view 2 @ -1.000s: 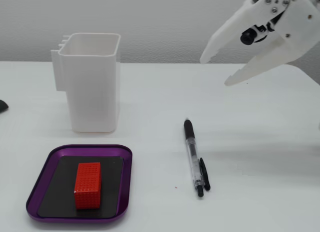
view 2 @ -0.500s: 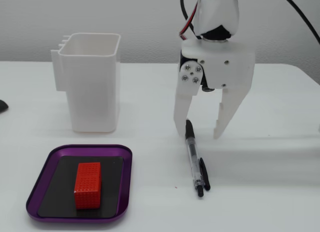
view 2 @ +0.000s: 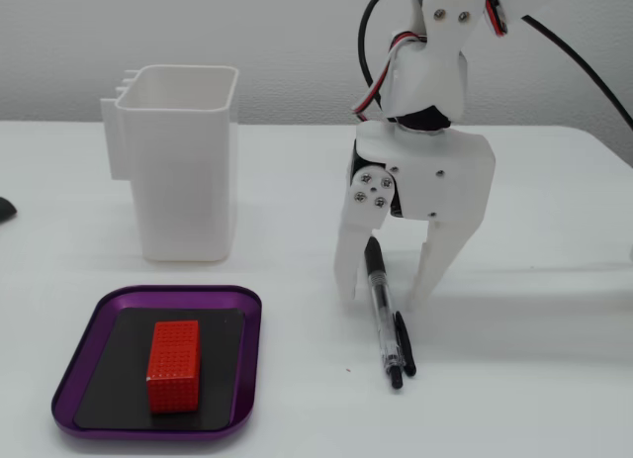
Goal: Pick up the pen and put it in the pen holder.
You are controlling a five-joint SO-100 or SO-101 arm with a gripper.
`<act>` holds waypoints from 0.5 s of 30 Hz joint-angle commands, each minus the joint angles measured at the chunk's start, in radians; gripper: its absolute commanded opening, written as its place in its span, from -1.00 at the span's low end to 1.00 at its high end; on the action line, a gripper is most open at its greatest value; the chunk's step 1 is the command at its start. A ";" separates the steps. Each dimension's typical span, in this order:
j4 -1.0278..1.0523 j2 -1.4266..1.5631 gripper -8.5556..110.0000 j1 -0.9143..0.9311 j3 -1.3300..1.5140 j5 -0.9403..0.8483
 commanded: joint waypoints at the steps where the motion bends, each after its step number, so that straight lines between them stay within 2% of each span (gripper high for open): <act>1: -0.049 0.006 -0.60 -0.006 0.008 -0.003; 7: -0.092 0.006 -0.63 -0.006 0.052 -0.014; 12: -0.092 0.006 -0.84 -0.008 0.054 -0.015; 15: -0.086 0.006 -0.86 -0.008 0.054 -0.017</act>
